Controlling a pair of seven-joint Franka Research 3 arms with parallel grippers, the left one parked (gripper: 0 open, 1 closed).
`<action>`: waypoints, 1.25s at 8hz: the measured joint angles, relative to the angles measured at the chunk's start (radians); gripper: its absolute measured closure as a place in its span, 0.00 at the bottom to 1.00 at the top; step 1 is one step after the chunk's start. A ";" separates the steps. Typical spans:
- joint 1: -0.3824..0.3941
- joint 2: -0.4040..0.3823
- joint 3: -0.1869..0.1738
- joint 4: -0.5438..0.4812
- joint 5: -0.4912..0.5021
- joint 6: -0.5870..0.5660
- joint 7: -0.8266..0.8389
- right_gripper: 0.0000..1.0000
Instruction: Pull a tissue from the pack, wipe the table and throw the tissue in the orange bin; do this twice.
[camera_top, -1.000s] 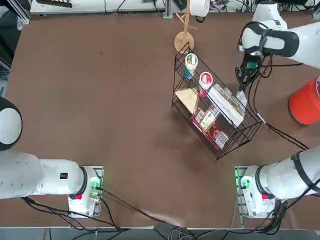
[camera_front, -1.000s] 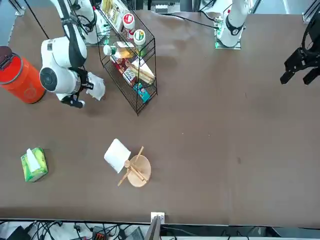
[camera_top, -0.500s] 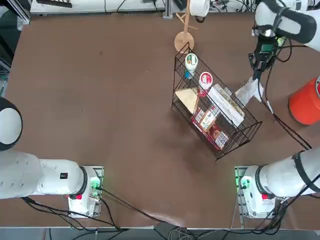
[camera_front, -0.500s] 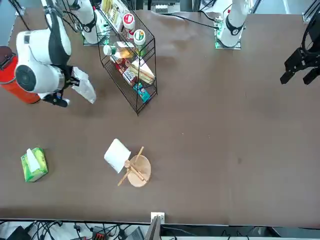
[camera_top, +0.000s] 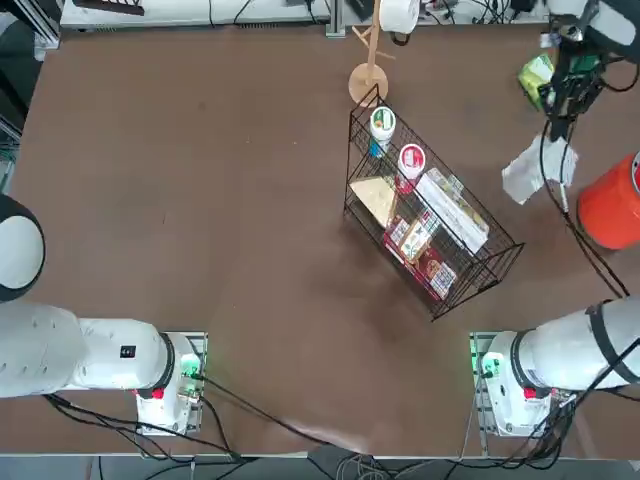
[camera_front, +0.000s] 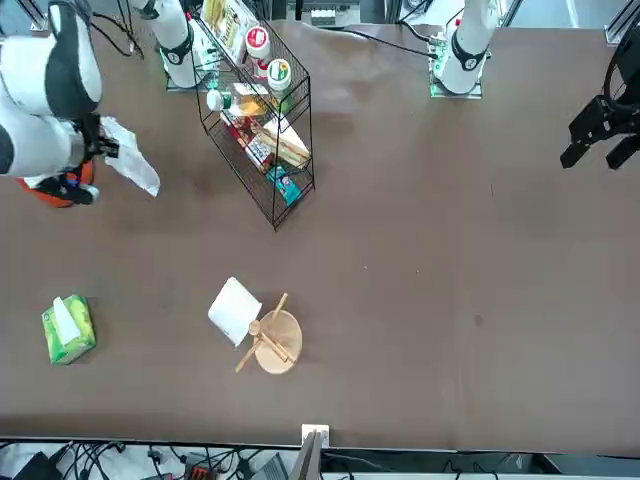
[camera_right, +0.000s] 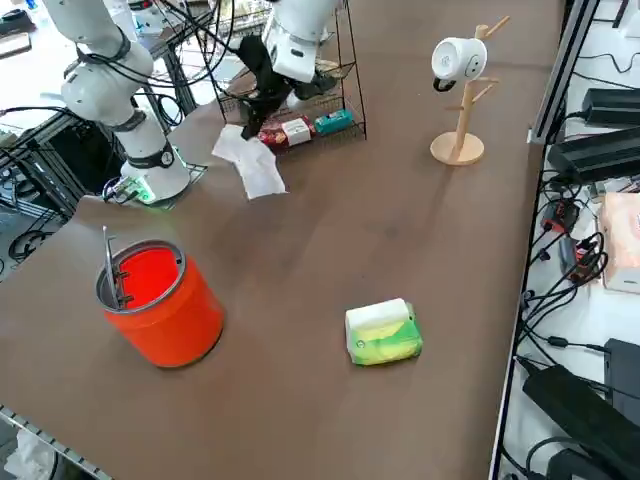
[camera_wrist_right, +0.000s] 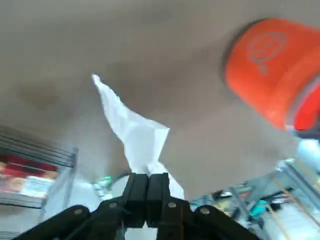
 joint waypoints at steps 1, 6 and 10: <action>-0.019 0.000 0.000 0.043 -0.060 -0.040 -0.040 0.99; -0.042 0.004 0.000 0.095 -0.454 -0.128 -0.267 0.99; -0.067 0.032 0.000 0.096 -0.676 -0.132 -0.392 0.99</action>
